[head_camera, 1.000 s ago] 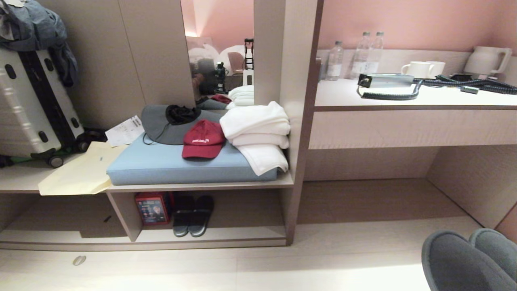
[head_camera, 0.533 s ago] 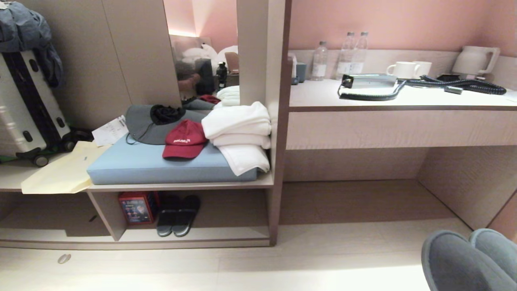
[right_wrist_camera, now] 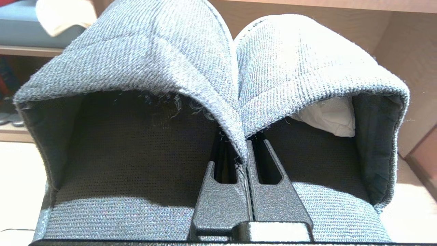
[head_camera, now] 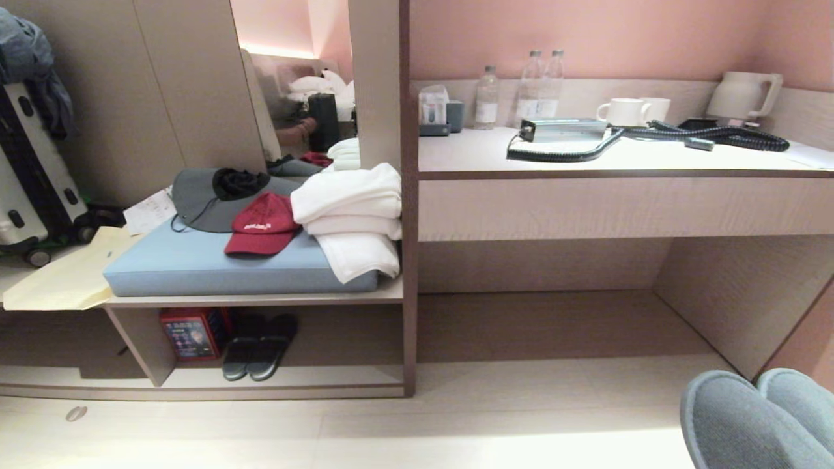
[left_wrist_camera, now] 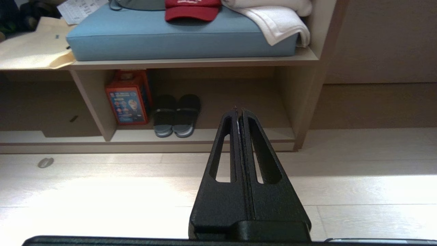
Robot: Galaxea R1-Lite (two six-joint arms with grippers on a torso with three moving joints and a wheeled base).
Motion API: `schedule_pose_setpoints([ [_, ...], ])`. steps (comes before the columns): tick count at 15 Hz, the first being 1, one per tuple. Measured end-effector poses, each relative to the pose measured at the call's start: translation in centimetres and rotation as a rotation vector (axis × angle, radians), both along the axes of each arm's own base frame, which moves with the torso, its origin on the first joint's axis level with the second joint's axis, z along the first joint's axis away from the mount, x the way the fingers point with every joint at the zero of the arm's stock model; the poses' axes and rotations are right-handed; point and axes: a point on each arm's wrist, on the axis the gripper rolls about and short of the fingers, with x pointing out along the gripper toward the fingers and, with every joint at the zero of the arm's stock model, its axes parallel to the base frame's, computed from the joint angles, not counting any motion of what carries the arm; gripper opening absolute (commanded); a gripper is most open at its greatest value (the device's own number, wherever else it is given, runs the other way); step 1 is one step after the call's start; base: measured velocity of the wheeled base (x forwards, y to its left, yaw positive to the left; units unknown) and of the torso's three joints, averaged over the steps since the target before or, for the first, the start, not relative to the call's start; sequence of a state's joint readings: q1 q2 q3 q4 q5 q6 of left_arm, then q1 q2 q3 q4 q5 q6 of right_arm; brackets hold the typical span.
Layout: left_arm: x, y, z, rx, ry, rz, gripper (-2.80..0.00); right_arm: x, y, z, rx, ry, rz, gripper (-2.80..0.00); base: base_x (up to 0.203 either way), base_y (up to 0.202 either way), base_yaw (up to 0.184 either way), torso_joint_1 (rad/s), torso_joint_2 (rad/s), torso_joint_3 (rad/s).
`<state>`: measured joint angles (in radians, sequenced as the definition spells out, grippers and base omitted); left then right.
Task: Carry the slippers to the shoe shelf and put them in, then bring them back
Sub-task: Place the slippers on the floor
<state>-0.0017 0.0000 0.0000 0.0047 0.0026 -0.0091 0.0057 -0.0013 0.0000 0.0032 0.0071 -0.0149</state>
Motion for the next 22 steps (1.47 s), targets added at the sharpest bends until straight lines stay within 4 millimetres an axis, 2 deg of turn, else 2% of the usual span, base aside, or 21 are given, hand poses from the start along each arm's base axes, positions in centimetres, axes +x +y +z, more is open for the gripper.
schedule_pose_setpoints([
  [12,0.00,0.00,0.01,0.000,-0.001,0.000,-2.80,0.00,0.00,0.00,0.000,0.000,0.000,-2.80,0.000,-0.188,0.003,0.002,0.00,0.003],
  [22,0.00,0.00,0.00,0.000,0.000,0.001,-2.80,0.00,0.00,0.00,0.000,0.000,0.000,-2.80,0.000,-0.007,0.000,0.001,0.00,-0.013],
])
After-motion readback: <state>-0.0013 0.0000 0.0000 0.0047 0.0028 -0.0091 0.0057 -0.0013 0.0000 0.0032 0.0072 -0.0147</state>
